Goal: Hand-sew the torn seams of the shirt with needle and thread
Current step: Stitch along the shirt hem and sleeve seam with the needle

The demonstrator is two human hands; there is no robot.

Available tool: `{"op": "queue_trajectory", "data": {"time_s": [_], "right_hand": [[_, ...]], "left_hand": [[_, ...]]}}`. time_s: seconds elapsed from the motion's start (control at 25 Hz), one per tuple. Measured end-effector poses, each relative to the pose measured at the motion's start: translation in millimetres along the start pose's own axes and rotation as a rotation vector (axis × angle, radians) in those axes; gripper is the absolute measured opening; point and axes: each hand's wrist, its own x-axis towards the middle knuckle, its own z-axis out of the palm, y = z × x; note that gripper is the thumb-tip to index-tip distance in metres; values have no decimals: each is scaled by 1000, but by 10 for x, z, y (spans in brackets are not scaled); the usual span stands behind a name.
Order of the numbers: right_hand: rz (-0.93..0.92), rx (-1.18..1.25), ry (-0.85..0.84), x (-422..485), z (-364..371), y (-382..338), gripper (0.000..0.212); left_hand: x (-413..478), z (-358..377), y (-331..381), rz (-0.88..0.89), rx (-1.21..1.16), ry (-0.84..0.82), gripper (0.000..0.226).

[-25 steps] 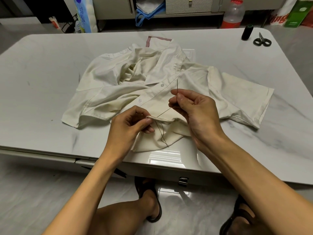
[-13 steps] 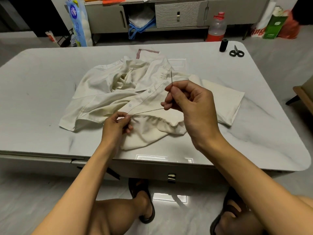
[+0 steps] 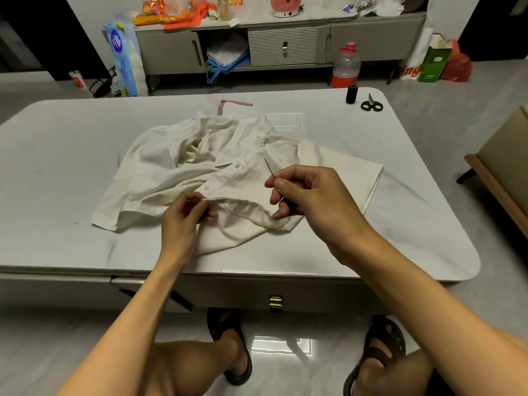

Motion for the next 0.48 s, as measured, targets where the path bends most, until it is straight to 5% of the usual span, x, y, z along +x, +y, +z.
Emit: {"op": "queue_trajectory", "data": {"time_s": [0.32,0.48], "right_hand": [[-141,-312,-43,425,222,490,16],[-287,-468,-74,528,313,703,15]], "left_hand": [[-172,-171,170,477,316,-244,3],[-120,-254,161,480,341,-308,5]]}}
